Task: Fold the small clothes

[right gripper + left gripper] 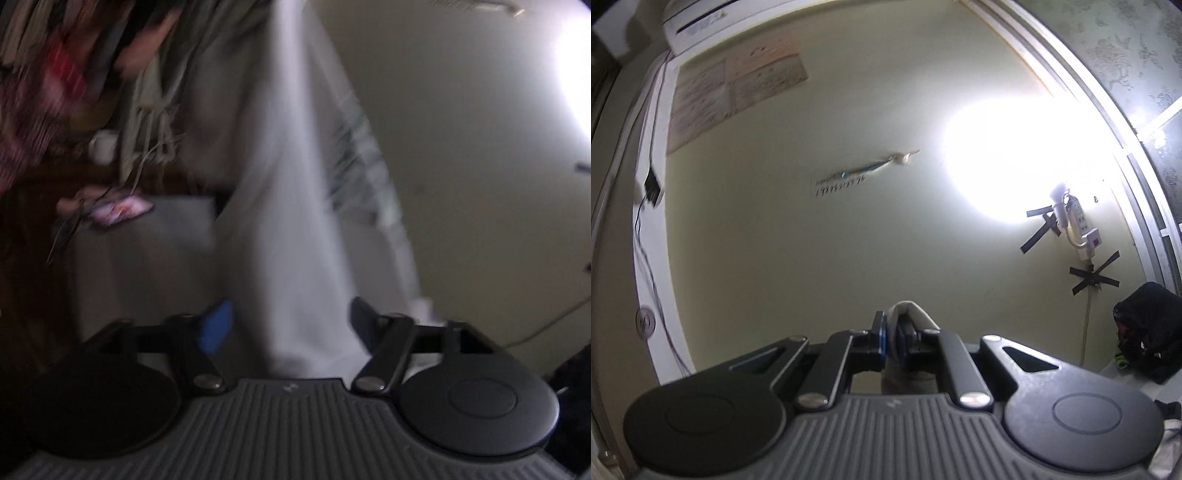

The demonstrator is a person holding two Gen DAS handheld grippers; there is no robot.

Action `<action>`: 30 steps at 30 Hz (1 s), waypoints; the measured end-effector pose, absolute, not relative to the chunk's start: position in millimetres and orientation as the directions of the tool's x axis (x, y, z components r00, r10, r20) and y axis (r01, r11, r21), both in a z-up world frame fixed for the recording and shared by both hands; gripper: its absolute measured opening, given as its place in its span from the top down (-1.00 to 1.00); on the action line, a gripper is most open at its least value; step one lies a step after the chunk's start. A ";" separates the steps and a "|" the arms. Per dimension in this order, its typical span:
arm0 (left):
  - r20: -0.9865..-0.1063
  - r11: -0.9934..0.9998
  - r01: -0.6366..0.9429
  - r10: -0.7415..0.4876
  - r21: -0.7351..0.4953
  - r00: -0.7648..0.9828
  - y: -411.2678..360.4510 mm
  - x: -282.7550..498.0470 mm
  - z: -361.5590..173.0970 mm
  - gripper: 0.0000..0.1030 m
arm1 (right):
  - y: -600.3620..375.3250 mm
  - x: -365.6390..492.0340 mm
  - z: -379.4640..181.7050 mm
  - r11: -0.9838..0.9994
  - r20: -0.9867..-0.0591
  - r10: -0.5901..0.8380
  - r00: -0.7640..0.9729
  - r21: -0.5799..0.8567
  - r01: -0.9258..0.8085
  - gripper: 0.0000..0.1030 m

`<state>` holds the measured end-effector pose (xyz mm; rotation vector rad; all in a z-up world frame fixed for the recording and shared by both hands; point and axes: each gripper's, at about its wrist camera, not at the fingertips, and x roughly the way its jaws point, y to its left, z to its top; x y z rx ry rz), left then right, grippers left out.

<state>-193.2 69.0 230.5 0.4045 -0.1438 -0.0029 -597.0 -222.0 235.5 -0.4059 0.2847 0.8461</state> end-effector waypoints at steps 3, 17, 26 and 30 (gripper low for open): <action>0.153 0.919 -0.029 -0.034 0.394 0.988 59.3 -196.8 236.8 0.86 | -184.9 -585.5 189.3 0.602 -0.428 0.560 0.709 -0.378 -0.704 -0.74; 0.314 0.935 -0.183 0.083 0.304 0.946 109.5 -242.4 311.3 0.86 | -296.6 -547.4 387.4 0.909 0.089 0.412 0.907 -0.111 -0.402 0.80; 0.401 0.936 -0.171 0.036 0.307 0.916 131.0 -283.9 369.4 0.86 | -313.1 -590.4 485.3 0.907 0.280 0.420 0.863 -0.103 -0.408 0.79; 0.355 0.933 -0.161 0.038 0.323 0.934 121.7 -264.0 365.7 0.86 | -294.7 -582.5 473.6 0.902 0.221 0.432 0.874 -0.097 -0.421 0.79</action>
